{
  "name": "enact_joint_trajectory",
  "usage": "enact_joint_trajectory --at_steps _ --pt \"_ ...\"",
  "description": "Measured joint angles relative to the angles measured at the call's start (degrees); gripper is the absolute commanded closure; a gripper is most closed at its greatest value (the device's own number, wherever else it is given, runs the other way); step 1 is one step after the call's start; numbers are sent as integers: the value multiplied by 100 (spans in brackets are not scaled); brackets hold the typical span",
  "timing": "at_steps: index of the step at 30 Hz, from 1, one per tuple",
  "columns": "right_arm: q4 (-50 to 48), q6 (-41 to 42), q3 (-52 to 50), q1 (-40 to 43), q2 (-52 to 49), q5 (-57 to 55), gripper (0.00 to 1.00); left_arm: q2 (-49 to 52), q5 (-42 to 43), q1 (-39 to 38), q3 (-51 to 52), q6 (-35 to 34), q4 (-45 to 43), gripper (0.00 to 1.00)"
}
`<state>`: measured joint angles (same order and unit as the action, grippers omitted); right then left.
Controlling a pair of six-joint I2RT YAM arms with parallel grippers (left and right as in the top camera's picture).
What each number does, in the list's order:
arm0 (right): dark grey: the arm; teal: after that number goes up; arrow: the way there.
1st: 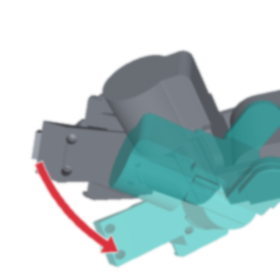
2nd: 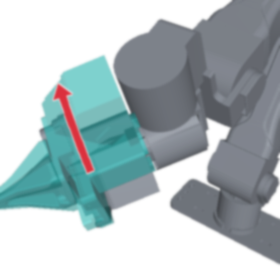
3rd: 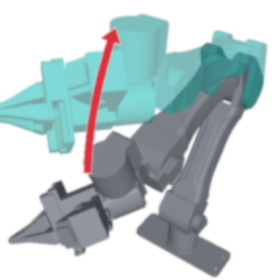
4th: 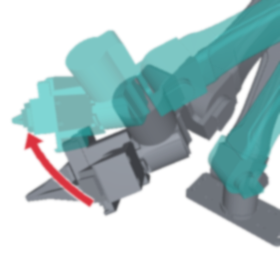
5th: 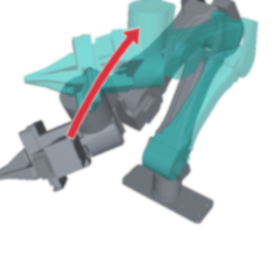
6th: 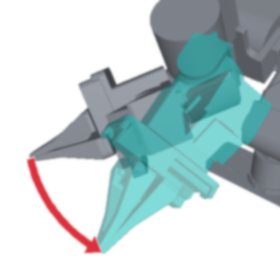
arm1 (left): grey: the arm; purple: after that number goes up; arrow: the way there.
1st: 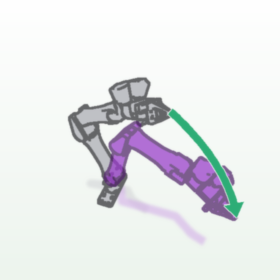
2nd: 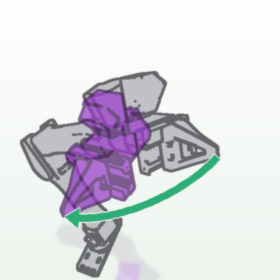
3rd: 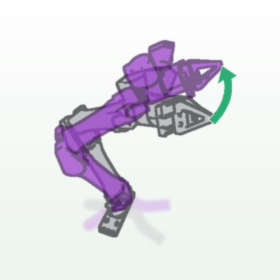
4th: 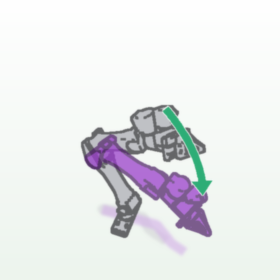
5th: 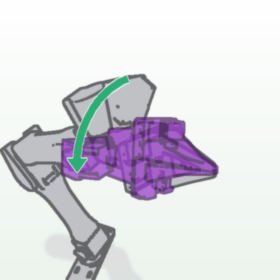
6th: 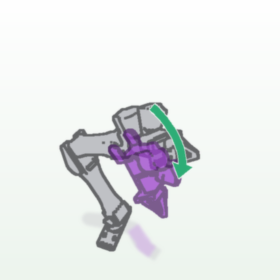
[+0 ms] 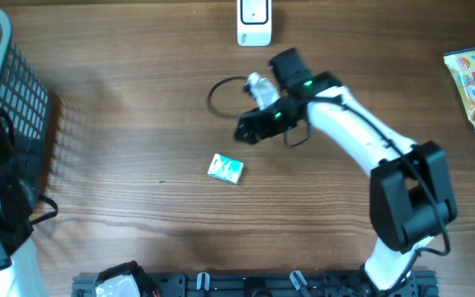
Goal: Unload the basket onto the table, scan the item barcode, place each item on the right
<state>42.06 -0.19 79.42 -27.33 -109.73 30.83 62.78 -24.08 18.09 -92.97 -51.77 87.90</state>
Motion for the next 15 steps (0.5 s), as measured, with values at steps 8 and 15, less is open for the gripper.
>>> enact_joint_trajectory --at_steps 8,15 --pt "-505 -15 -365 -623 -162 -210 18 0 0 0 -2 0 0 0" --pt "-739 94 -365 -623 -507 -275 19 0 0 0 0 0 2 0"
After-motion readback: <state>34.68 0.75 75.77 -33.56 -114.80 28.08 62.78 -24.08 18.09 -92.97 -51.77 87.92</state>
